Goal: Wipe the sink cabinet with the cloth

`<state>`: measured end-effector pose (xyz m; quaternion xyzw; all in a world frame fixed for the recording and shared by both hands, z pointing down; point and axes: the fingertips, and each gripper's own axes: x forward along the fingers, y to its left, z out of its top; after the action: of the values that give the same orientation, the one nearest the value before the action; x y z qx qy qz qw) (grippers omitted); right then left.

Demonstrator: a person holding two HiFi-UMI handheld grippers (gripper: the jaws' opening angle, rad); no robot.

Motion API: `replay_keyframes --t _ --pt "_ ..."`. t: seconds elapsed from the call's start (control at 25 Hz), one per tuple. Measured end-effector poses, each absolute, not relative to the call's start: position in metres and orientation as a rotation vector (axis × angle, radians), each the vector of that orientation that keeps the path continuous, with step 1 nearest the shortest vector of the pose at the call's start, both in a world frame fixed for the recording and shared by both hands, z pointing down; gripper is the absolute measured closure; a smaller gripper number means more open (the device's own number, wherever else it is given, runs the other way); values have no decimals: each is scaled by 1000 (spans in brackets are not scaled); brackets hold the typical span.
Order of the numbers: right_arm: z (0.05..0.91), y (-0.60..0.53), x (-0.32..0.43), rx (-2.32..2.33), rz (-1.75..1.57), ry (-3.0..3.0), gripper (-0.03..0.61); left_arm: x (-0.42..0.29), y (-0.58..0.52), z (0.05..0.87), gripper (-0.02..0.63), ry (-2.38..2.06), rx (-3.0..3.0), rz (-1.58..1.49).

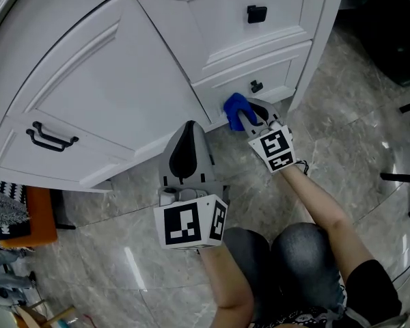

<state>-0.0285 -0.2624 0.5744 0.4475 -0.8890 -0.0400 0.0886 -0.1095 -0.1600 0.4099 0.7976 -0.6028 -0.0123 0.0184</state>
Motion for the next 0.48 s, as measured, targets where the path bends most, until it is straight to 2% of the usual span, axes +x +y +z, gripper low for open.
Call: replay_keyframes --t 0.48 --pt "575 -273 9 1397 -188 -2575 518 -94 -158 407 607 -1852 2514 -3"
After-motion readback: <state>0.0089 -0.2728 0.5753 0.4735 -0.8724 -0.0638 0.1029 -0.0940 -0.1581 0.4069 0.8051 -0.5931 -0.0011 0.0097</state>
